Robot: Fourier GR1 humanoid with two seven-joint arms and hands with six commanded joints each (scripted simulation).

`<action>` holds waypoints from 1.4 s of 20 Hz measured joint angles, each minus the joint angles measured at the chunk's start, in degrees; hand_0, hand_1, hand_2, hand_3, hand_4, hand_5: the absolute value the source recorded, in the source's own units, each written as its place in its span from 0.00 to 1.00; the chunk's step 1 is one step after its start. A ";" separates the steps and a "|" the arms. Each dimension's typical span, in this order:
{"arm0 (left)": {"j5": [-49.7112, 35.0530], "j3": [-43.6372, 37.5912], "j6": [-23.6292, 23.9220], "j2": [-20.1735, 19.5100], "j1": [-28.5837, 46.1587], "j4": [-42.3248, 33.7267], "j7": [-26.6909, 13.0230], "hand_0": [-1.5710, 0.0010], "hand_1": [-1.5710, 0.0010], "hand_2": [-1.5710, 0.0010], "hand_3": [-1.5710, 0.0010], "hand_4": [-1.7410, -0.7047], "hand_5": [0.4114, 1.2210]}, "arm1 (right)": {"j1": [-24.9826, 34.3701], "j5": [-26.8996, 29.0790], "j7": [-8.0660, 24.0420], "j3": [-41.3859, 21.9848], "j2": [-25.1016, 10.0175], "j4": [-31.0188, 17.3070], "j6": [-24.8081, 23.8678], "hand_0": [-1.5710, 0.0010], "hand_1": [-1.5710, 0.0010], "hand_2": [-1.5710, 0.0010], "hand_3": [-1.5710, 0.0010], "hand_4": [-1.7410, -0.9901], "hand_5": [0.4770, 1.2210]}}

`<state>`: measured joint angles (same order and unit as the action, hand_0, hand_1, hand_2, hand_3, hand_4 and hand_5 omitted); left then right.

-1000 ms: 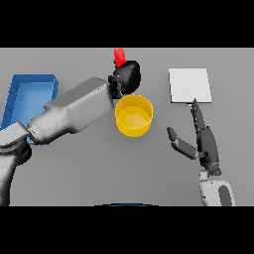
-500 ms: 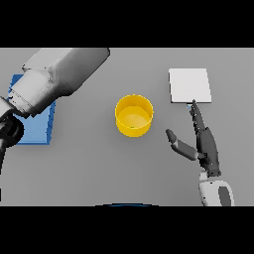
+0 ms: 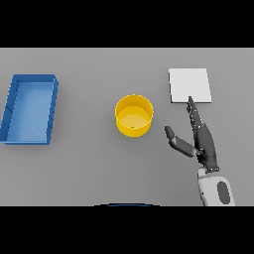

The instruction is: Pick up the red beaker and tilt it to pour out 1 green nut into yellow bowl. Pick up the yellow bowl and place it on the metallic measuring scale.

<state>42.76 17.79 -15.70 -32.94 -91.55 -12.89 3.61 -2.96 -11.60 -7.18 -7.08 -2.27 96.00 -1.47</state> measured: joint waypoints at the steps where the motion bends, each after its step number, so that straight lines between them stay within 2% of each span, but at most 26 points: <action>1: -2.58 -2.25 1.29 -1.10 2.10 0.76 -0.26 0.00 0.00 0.00 0.01 0.00 1.00 | -0.30 -0.08 -0.20 -0.26 -0.09 0.02 0.29 1.00 1.00 1.00 1.00 0.82 0.17; 2: -4.95 -4.31 2.99 -1.61 4.04 1.49 -1.49 0.00 0.00 0.00 0.01 0.00 1.00 | 0.60 -1.19 0.67 -0.42 -0.30 -0.37 -0.31 1.00 1.00 1.00 1.00 0.81 0.18; 4: -8.32 -6.71 6.77 -1.98 8.58 1.93 -7.45 0.00 0.00 0.00 0.01 0.00 1.00 | -0.04 -1.40 -0.53 -0.75 -0.56 -0.15 0.01 1.00 1.00 1.00 1.00 0.80 0.20; 8: -16.25 -12.50 14.68 -2.33 17.58 -0.12 -12.46 0.00 0.00 0.00 0.00 0.00 1.00 | 0.39 -0.94 0.43 -0.80 -0.92 -0.20 0.78 1.00 1.00 1.00 1.00 0.80 0.23; 9: -17.91 -13.82 15.45 -2.77 19.10 -0.99 -14.79 0.00 0.00 0.00 0.00 0.00 1.00 | -0.52 -1.07 -0.69 -1.20 -0.77 -0.03 0.94 1.00 1.00 1.00 1.00 0.81 0.24; 10: -19.69 -15.05 15.86 -3.16 21.56 -2.07 -15.99 0.00 0.00 0.00 0.00 0.00 1.00 | -0.55 -0.98 -0.39 -1.02 -1.00 0.30 0.90 1.00 1.00 1.00 1.00 0.82 0.24; 12: -22.98 -16.58 17.16 -2.32 26.97 -5.85 -16.40 0.00 0.00 0.00 0.00 0.00 1.00 | -0.13 -0.03 0.15 -0.42 -1.43 -0.16 1.48 1.00 1.00 1.00 1.00 0.81 0.26; 16: -28.23 -17.61 20.76 -0.20 40.66 -18.19 -18.12 0.00 0.00 0.00 0.00 0.00 1.00 | -1.06 -1.03 -1.33 -0.99 -1.50 0.02 1.17 1.00 1.00 1.00 1.00 0.77 0.27; 18: -30.07 -17.48 21.29 0.36 46.52 -25.60 -21.04 0.00 0.00 0.00 0.00 0.00 0.91 | -1.02 -0.87 -1.04 -0.46 -2.28 0.41 1.23 1.00 1.00 1.00 1.00 0.76 0.27; 19: -31.01 -17.53 21.50 0.54 49.21 -29.04 -21.43 0.00 0.00 0.00 0.00 0.00 0.85 | -1.15 -1.13 -1.13 -1.06 -1.69 0.55 1.22 1.00 1.00 1.00 1.00 0.76 0.27; 22: -31.86 -16.86 23.40 1.32 55.03 -37.01 -26.69 0.00 0.00 0.00 0.00 0.00 0.63 | -1.16 -1.22 -0.66 -1.07 -1.39 0.01 1.02 1.00 1.00 1.00 1.00 0.78 0.26; 23: -32.31 -16.89 23.50 1.02 56.76 -39.86 -28.55 0.00 0.00 0.00 0.00 0.08 0.56 | -1.33 -1.26 -1.09 -1.11 -1.20 -0.18 0.90 1.00 1.00 1.00 1.00 0.78 0.26; 24: -32.74 -16.73 23.05 1.21 57.57 -41.53 -30.62 0.00 0.00 0.03 0.03 0.21 0.50 | -1.07 -0.99 -0.90 -0.97 -1.27 -0.12 1.03 1.00 1.00 1.00 1.00 0.78 0.26; 25: -33.19 -16.49 21.89 0.59 59.04 -44.31 -31.50 0.07 0.14 0.19 0.16 0.36 0.45 | -0.73 -0.51 -1.21 -0.55 -1.59 -0.34 1.25 1.00 1.00 1.00 1.00 0.78 0.26; 26: -34.26 -16.00 18.99 -0.18 59.93 -46.85 -30.50 0.25 0.32 0.35 0.33 0.49 0.40 | -0.52 -0.23 -0.89 -0.38 -1.60 -0.36 1.30 1.00 1.00 1.00 1.00 0.79 0.26; 28: -38.16 -16.40 13.77 -0.65 61.63 -49.83 -30.72 0.52 0.56 0.58 0.57 0.67 0.34 | -0.06 -0.15 -0.65 -0.30 -2.07 0.03 1.58 1.00 1.00 1.00 1.00 0.79 0.26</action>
<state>4.60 1.39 -1.93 -33.59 -29.92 -62.72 -27.11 -3.02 -11.75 -7.84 -7.38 -4.34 96.03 0.11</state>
